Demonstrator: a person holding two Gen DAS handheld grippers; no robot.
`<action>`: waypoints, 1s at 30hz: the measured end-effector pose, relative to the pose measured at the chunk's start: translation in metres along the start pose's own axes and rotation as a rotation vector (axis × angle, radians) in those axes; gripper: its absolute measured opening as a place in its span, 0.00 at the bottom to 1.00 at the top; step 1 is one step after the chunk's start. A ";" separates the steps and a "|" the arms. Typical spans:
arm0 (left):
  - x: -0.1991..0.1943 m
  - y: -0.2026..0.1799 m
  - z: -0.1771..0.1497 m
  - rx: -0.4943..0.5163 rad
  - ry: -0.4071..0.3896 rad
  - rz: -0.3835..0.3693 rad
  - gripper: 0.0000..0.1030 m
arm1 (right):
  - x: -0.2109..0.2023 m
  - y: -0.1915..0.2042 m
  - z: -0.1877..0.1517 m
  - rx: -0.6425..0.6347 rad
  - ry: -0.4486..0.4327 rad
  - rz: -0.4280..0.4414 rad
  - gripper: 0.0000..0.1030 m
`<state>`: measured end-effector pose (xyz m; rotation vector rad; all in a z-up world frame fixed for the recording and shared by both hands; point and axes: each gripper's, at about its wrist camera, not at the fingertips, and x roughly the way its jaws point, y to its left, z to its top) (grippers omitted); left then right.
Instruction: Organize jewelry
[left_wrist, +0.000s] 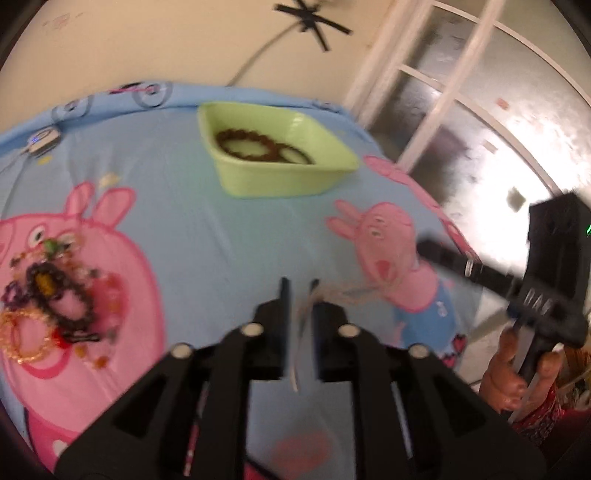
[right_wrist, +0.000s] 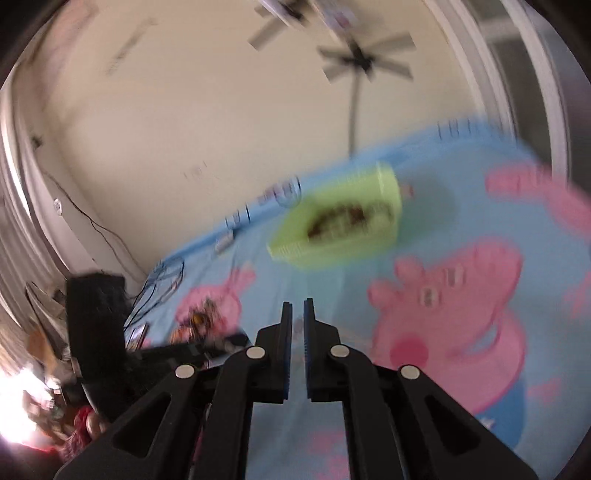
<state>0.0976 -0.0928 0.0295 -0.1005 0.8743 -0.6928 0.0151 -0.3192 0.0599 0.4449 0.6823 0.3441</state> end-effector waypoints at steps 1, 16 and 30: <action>-0.004 0.010 0.000 -0.026 -0.004 0.019 0.30 | 0.005 -0.006 -0.005 0.015 0.026 0.011 0.00; 0.001 -0.007 -0.039 0.165 0.113 0.144 0.45 | 0.063 0.019 -0.036 -0.441 0.185 -0.231 0.48; 0.002 -0.002 -0.010 0.015 0.066 -0.068 0.03 | 0.063 0.031 -0.016 -0.186 0.264 0.203 0.00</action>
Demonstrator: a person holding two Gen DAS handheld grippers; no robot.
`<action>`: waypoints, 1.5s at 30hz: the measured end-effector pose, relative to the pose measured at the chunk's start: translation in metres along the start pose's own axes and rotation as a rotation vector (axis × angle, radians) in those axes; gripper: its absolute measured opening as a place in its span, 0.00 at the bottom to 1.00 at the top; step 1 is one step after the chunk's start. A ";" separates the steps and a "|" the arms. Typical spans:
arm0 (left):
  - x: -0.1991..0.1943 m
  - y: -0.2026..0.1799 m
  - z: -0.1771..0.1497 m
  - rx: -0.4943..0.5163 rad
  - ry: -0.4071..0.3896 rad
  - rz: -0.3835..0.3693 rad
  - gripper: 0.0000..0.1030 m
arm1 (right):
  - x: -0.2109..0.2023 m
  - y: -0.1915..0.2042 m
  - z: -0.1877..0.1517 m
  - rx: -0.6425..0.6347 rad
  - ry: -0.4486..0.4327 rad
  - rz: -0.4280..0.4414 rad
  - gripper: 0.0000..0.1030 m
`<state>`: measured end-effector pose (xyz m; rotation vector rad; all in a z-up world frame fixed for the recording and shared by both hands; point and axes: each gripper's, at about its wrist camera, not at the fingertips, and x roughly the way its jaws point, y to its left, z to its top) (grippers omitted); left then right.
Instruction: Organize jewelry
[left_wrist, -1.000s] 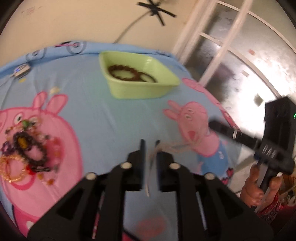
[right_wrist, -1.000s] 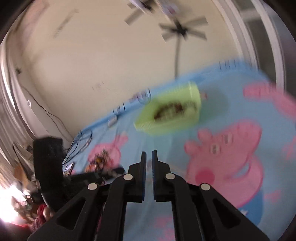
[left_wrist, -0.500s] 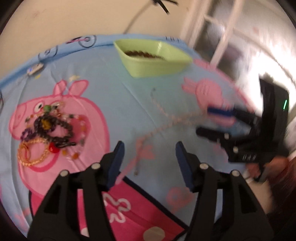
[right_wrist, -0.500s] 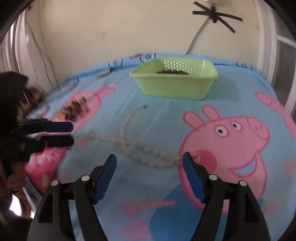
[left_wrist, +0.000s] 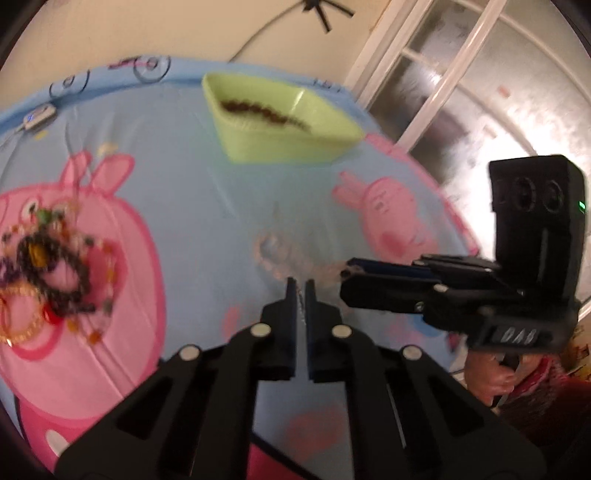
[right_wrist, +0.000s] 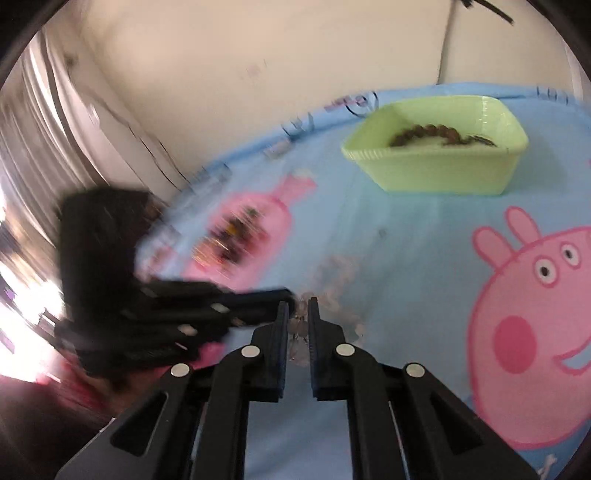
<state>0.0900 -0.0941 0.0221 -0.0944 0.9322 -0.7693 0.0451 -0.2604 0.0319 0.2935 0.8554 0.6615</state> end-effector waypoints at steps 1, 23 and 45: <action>-0.007 -0.002 0.008 -0.005 -0.017 -0.027 0.03 | -0.006 0.001 0.007 0.033 -0.022 0.056 0.00; -0.052 -0.046 0.219 0.114 -0.299 -0.011 0.03 | -0.088 0.031 0.205 -0.088 -0.351 -0.007 0.00; 0.046 0.017 0.164 -0.013 -0.055 0.076 0.22 | -0.001 -0.112 0.163 0.103 -0.225 -0.129 0.13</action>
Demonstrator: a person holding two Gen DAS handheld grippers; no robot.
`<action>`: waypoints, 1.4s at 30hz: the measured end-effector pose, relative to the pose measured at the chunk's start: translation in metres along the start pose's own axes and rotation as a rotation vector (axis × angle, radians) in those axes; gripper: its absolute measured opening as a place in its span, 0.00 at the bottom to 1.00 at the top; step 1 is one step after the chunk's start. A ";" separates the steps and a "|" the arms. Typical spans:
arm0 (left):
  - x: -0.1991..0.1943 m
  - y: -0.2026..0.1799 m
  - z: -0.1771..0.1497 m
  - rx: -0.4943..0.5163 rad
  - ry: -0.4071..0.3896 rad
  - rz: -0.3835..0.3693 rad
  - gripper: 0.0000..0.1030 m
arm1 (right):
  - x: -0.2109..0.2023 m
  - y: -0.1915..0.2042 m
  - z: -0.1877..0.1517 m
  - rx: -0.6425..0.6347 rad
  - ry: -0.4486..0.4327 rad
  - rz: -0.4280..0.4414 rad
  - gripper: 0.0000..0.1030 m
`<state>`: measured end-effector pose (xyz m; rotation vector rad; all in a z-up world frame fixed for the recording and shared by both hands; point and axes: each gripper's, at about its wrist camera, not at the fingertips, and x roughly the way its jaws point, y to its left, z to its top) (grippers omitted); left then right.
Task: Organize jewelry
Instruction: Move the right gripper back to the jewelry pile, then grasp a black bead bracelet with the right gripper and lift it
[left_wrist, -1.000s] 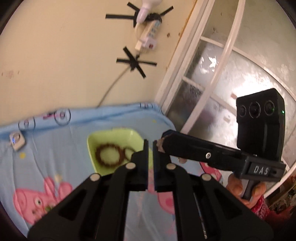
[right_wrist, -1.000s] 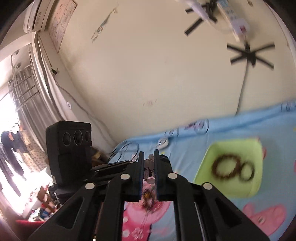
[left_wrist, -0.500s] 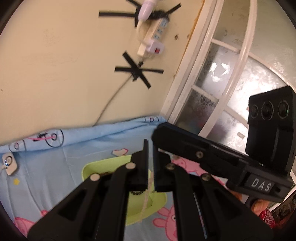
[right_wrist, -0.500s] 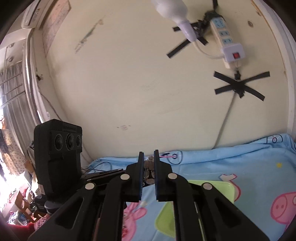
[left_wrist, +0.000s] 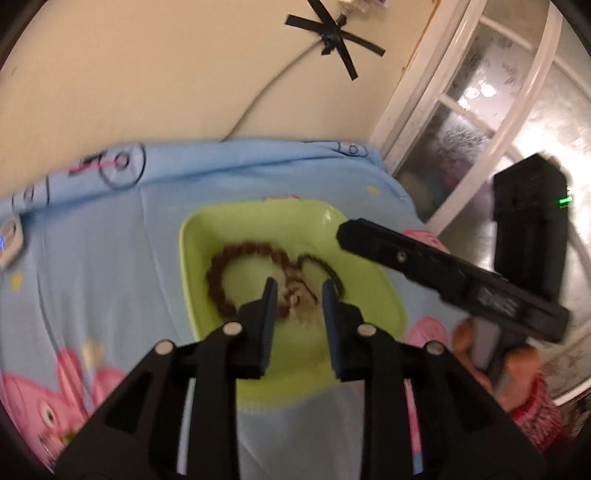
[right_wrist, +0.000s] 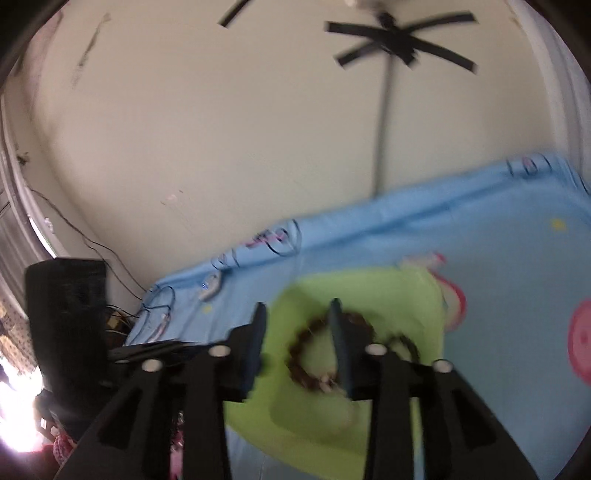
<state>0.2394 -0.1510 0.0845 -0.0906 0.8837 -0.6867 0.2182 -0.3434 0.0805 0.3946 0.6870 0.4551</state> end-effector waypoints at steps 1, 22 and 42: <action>-0.010 0.001 -0.008 -0.010 -0.014 -0.021 0.22 | -0.006 -0.003 -0.007 0.008 -0.009 0.003 0.14; -0.199 0.157 -0.214 -0.368 -0.121 0.407 0.24 | 0.029 0.122 -0.156 -0.064 0.283 0.203 0.13; -0.192 0.156 -0.236 -0.339 -0.176 0.293 0.24 | 0.091 0.207 -0.164 -0.219 0.383 0.122 0.00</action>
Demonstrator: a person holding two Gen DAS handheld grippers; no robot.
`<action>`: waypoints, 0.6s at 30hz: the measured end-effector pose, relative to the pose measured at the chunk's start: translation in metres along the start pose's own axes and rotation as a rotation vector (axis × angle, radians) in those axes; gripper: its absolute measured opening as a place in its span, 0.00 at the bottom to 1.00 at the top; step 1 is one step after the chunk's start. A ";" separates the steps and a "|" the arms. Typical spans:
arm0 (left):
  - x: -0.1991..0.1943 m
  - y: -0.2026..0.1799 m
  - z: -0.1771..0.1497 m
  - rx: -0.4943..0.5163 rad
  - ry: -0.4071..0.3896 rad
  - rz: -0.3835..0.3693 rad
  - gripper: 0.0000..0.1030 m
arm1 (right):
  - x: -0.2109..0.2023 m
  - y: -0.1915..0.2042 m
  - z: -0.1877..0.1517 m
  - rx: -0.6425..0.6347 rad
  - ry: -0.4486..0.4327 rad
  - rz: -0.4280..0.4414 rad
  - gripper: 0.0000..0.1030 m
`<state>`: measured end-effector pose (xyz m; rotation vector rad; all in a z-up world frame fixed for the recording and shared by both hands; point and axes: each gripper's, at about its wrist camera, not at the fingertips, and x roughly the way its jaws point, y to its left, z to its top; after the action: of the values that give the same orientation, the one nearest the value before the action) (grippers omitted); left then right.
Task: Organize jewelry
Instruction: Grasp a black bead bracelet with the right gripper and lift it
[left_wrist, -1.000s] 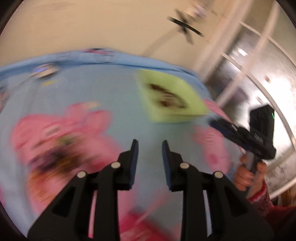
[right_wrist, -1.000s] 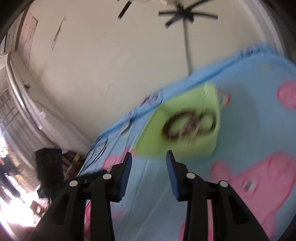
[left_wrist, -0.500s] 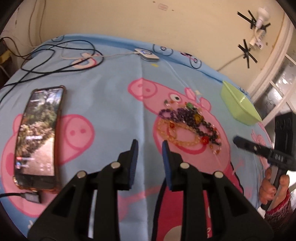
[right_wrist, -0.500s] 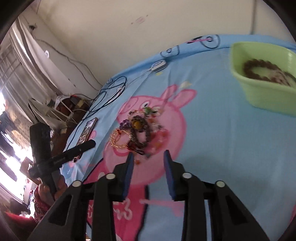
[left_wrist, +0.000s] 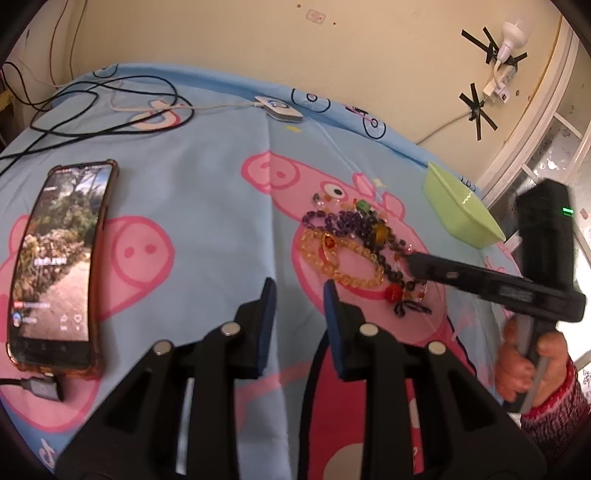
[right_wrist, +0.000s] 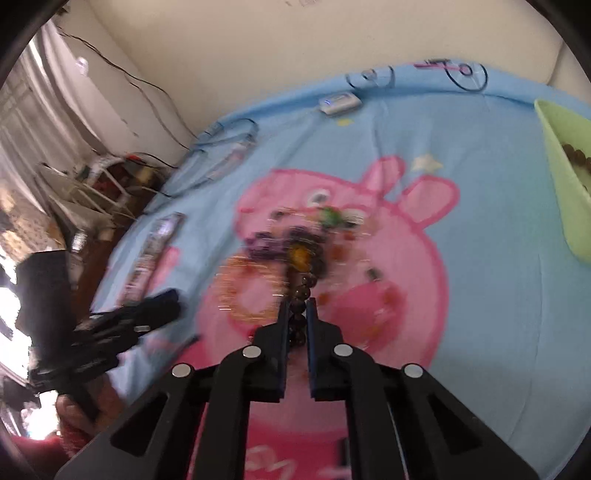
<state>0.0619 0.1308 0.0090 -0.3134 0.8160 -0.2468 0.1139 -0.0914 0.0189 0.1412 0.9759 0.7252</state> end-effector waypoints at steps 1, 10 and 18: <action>-0.001 0.000 0.000 0.002 -0.003 -0.002 0.24 | -0.011 0.005 -0.002 -0.005 -0.030 0.008 0.00; -0.004 -0.050 -0.014 0.124 0.021 -0.094 0.24 | -0.105 -0.013 -0.062 0.010 -0.184 -0.164 0.00; 0.015 -0.141 -0.024 0.290 0.124 -0.250 0.24 | -0.143 -0.084 -0.108 0.229 -0.231 -0.236 0.00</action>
<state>0.0404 -0.0087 0.0350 -0.1267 0.8503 -0.6177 0.0198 -0.2654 0.0228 0.2984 0.8347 0.3700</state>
